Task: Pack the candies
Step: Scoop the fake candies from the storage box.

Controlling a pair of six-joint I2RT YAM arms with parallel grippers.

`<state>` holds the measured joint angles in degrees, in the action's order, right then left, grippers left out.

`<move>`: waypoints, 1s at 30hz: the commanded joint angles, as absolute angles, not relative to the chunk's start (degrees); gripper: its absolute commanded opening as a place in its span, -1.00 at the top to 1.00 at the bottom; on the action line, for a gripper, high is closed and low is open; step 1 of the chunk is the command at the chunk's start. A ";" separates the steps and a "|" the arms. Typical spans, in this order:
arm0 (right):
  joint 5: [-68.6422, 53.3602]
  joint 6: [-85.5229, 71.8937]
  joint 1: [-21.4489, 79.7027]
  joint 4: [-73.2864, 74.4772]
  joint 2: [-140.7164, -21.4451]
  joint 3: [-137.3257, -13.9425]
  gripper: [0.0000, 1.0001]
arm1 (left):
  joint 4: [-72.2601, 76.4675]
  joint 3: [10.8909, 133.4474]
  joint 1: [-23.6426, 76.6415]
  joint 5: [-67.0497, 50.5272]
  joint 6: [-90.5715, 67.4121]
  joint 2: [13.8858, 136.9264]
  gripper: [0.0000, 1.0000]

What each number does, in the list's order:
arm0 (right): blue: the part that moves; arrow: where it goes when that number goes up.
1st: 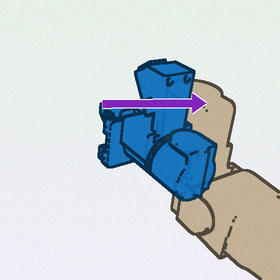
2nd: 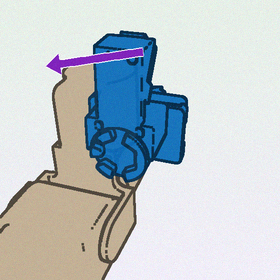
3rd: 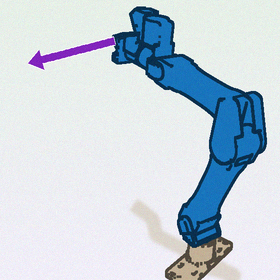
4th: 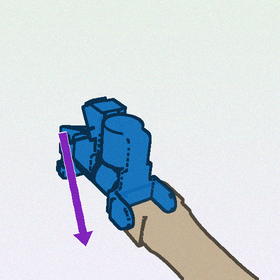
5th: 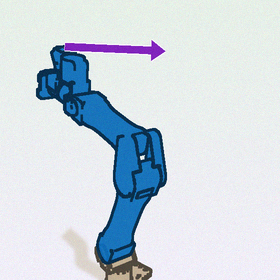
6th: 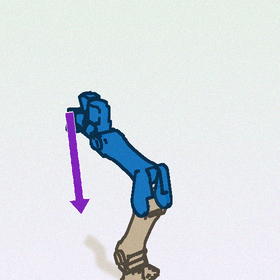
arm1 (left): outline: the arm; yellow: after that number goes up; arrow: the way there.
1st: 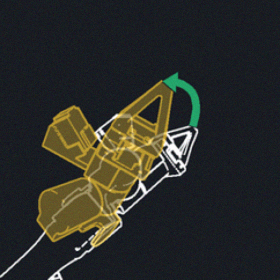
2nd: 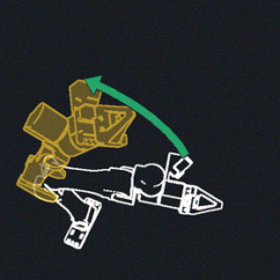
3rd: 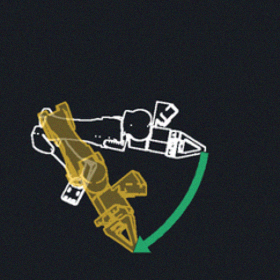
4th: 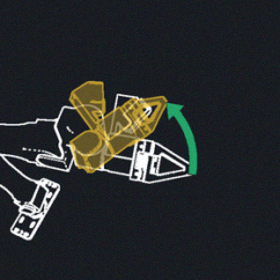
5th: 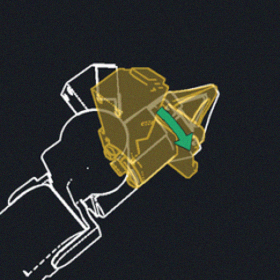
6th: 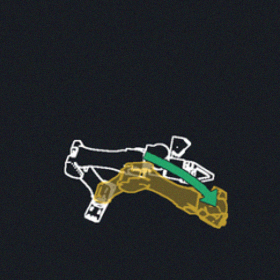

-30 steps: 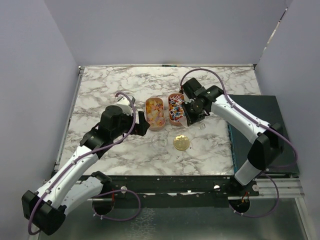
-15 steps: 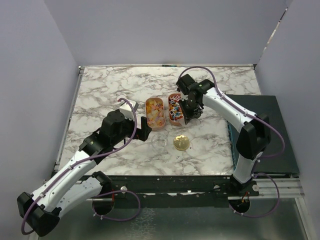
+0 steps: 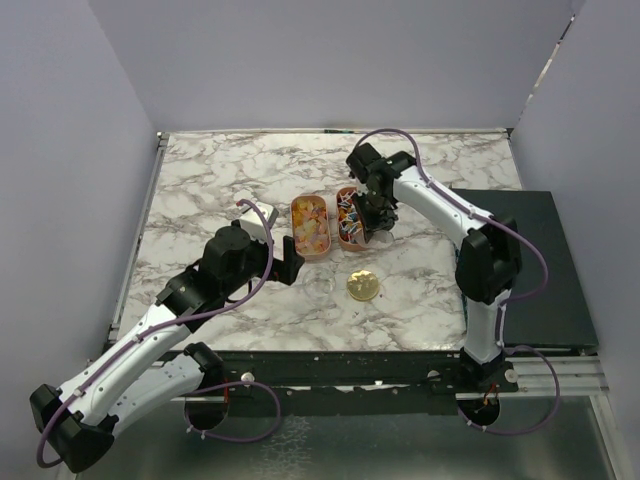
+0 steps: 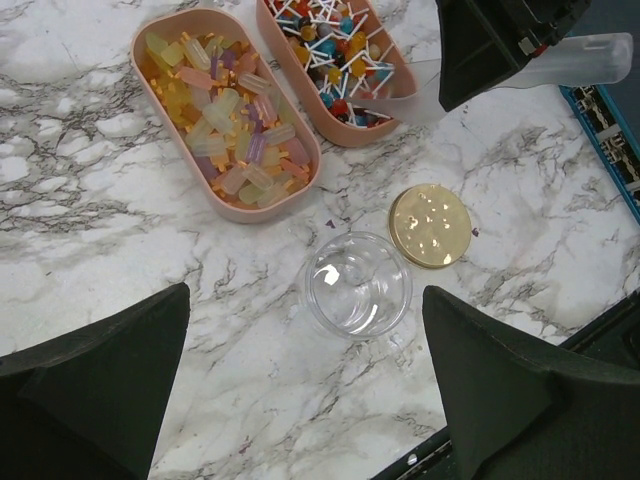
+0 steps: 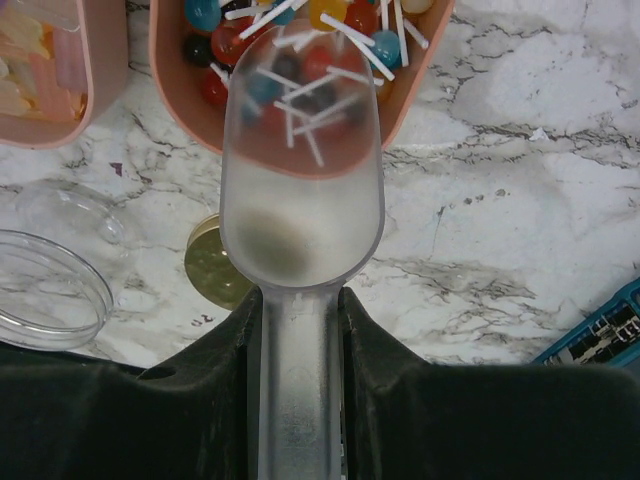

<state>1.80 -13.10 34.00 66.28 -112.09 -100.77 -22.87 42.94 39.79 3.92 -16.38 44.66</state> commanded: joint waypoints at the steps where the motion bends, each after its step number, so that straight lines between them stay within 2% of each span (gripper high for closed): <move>1: 0.44 -13.72 33.57 67.49 -115.40 -103.29 0.99 | -23.55 42.39 40.32 5.88 -15.42 43.91 -0.98; 18: 4.28 -15.65 33.23 59.49 -118.76 -101.99 0.99 | -23.64 42.45 40.49 6.76 -15.30 44.85 -0.98; 30: 5.05 -15.76 33.17 52.61 -116.34 -95.51 0.99 | -23.82 42.45 40.51 7.56 -15.31 46.06 -0.98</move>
<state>3.31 -15.03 33.63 56.16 -116.95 -98.28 -22.90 42.94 40.25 5.87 -16.16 45.50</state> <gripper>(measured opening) 0.289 0.990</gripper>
